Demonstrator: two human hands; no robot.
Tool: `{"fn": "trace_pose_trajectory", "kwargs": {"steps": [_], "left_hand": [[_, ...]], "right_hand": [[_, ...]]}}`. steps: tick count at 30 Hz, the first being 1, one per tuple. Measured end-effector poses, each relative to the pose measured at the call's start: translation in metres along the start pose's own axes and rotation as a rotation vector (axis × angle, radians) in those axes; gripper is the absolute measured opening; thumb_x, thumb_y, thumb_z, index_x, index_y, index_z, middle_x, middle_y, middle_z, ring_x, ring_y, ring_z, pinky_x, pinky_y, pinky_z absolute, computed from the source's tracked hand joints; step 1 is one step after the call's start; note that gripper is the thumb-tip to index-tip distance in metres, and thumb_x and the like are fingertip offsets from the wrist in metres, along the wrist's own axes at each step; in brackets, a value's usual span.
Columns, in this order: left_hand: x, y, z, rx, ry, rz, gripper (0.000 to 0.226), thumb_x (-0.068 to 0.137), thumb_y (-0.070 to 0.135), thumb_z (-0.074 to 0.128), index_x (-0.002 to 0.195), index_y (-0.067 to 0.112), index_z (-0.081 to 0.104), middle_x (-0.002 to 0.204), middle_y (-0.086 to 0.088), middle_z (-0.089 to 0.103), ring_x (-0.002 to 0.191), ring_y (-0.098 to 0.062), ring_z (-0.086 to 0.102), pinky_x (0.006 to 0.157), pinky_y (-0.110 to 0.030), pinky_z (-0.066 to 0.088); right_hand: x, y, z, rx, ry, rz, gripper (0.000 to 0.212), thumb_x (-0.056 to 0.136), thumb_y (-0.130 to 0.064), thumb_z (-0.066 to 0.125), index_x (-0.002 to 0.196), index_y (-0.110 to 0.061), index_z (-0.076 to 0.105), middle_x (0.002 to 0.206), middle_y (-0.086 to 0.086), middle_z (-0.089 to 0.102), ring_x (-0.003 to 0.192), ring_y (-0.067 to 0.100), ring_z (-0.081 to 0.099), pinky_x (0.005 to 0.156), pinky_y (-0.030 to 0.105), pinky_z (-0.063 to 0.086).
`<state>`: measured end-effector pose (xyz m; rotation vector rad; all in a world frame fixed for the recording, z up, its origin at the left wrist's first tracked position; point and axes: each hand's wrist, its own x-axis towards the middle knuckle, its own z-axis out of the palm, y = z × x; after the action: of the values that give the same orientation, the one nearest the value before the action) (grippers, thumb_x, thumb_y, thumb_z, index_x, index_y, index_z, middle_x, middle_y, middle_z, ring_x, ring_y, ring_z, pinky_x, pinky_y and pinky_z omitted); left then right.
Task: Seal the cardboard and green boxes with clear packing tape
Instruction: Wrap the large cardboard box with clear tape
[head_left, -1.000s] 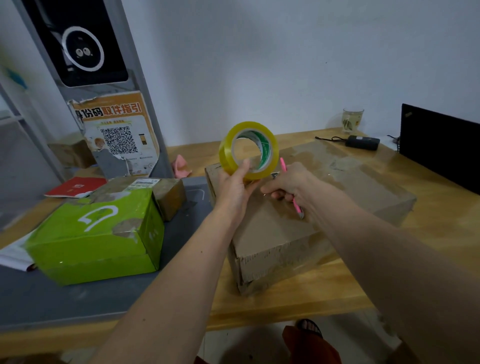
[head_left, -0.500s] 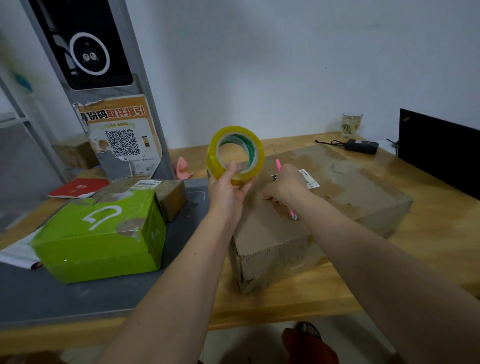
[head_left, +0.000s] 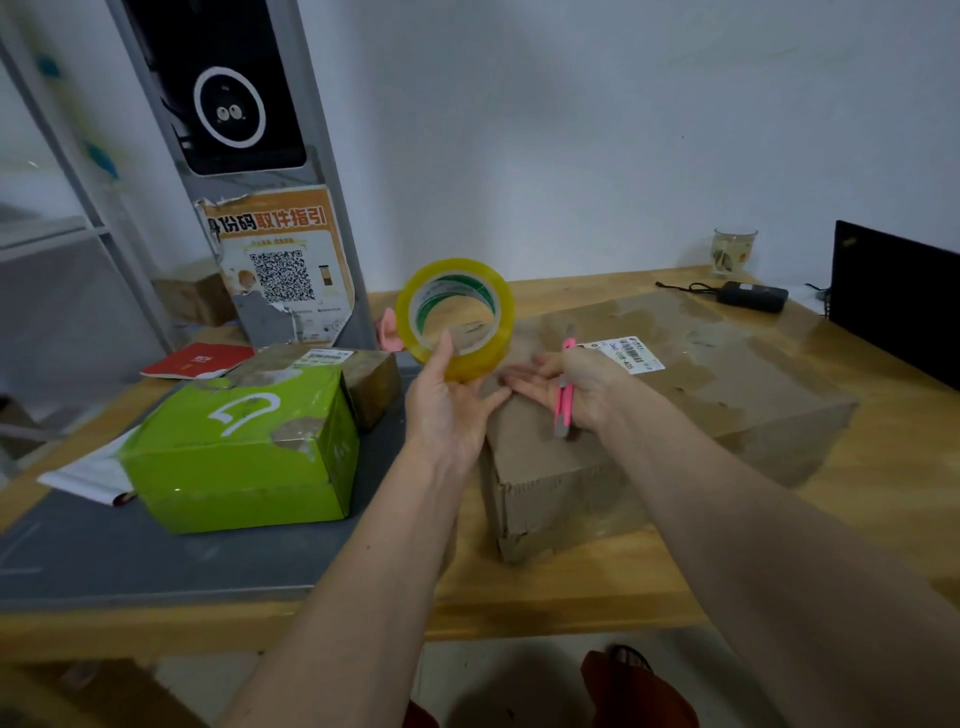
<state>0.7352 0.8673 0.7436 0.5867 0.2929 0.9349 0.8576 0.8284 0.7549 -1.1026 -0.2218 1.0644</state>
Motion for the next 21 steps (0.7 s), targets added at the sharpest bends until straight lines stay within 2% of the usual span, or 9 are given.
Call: {"fn": "trace_pose_trajectory", "kwargs": {"steps": [5,7,9,11,14,16,17,19,21], "left_hand": [[-0.001,-0.005,-0.007,0.087,0.028,-0.013,0.012,0.094,0.033,0.055,0.104,0.028,0.057,0.135,-0.009,0.056,0.132,-0.031,0.047,0.115,-0.056,0.025],[-0.002,-0.007,-0.007,0.087,0.027,-0.010,0.025,0.084,0.034,0.061,0.107,0.025,0.058,0.133,-0.009,0.058,0.129,-0.030,0.051,0.113,-0.051,0.030],[-0.001,-0.009,-0.007,0.088,0.017,0.008,0.041,0.074,0.035,0.064,0.113,0.023,0.059,0.134,-0.009,0.060,0.126,-0.028,0.054,0.109,-0.046,0.035],[-0.002,-0.011,-0.006,0.100,0.021,0.023,0.048,0.073,0.035,0.065,0.119,0.022,0.059,0.133,-0.009,0.061,0.125,-0.026,0.056,0.107,-0.043,0.037],[-0.005,-0.011,-0.004,0.113,0.050,0.041,0.035,0.080,0.032,0.063,0.113,0.023,0.059,0.133,-0.008,0.060,0.126,-0.026,0.054,0.111,-0.044,0.034],[-0.007,-0.011,-0.003,0.117,0.065,0.042,0.020,0.091,0.029,0.059,0.109,0.023,0.059,0.133,-0.008,0.060,0.126,-0.027,0.054,0.113,-0.045,0.033],[-0.008,-0.010,-0.002,0.122,0.072,0.040,0.017,0.094,0.028,0.057,0.110,0.023,0.060,0.133,-0.009,0.060,0.126,-0.027,0.054,0.113,-0.045,0.034],[-0.010,-0.010,-0.001,0.128,0.083,0.039,0.017,0.096,0.028,0.055,0.112,0.023,0.060,0.132,-0.008,0.061,0.125,-0.027,0.055,0.109,-0.043,0.039],[-0.011,-0.012,0.000,0.126,0.085,0.040,0.020,0.097,0.027,0.054,0.115,0.023,0.059,0.132,-0.008,0.061,0.125,-0.027,0.055,0.100,-0.040,0.043]], "right_hand": [[0.009,-0.011,-0.016,-0.131,0.184,-0.109,0.049,0.092,0.019,0.026,0.138,0.009,0.038,0.137,0.026,0.046,0.127,0.034,0.050,0.093,0.035,0.049],[0.009,-0.014,-0.016,-0.148,0.190,-0.119,0.034,0.091,0.015,0.032,0.118,0.006,0.052,0.114,0.018,0.056,0.102,0.029,0.062,0.098,0.040,0.049],[0.008,-0.009,-0.011,-0.101,0.137,-0.084,0.027,0.088,0.016,0.031,0.092,0.000,0.053,0.087,0.012,0.049,0.073,0.022,0.053,0.086,0.039,0.052],[0.003,-0.001,-0.010,-0.123,0.095,-0.047,0.035,0.087,0.020,0.025,0.103,0.008,0.054,0.096,0.020,0.052,0.090,0.027,0.058,0.089,0.036,0.050],[0.005,-0.002,-0.017,-0.130,0.086,-0.025,0.052,0.088,0.020,0.017,0.132,0.011,0.044,0.135,0.026,0.046,0.129,0.032,0.047,0.106,0.036,0.039],[0.008,-0.009,-0.024,-0.108,0.142,-0.049,0.043,0.094,0.014,0.022,0.126,0.004,0.049,0.124,0.021,0.054,0.117,0.029,0.057,0.094,0.029,0.050],[0.007,-0.013,-0.026,-0.124,0.174,-0.071,0.033,0.097,0.010,0.026,0.113,-0.001,0.053,0.105,0.015,0.056,0.095,0.024,0.063,0.074,0.021,0.053],[0.001,-0.019,-0.032,-0.171,0.180,-0.125,0.022,0.098,0.006,0.031,0.096,-0.004,0.050,0.087,0.011,0.047,0.060,0.015,0.049,0.048,0.017,0.048],[-0.012,-0.025,-0.043,-0.243,0.170,-0.156,0.016,0.099,0.004,0.034,0.105,0.001,0.048,0.094,0.017,0.052,0.066,0.021,0.056,0.053,0.025,0.055]]}}
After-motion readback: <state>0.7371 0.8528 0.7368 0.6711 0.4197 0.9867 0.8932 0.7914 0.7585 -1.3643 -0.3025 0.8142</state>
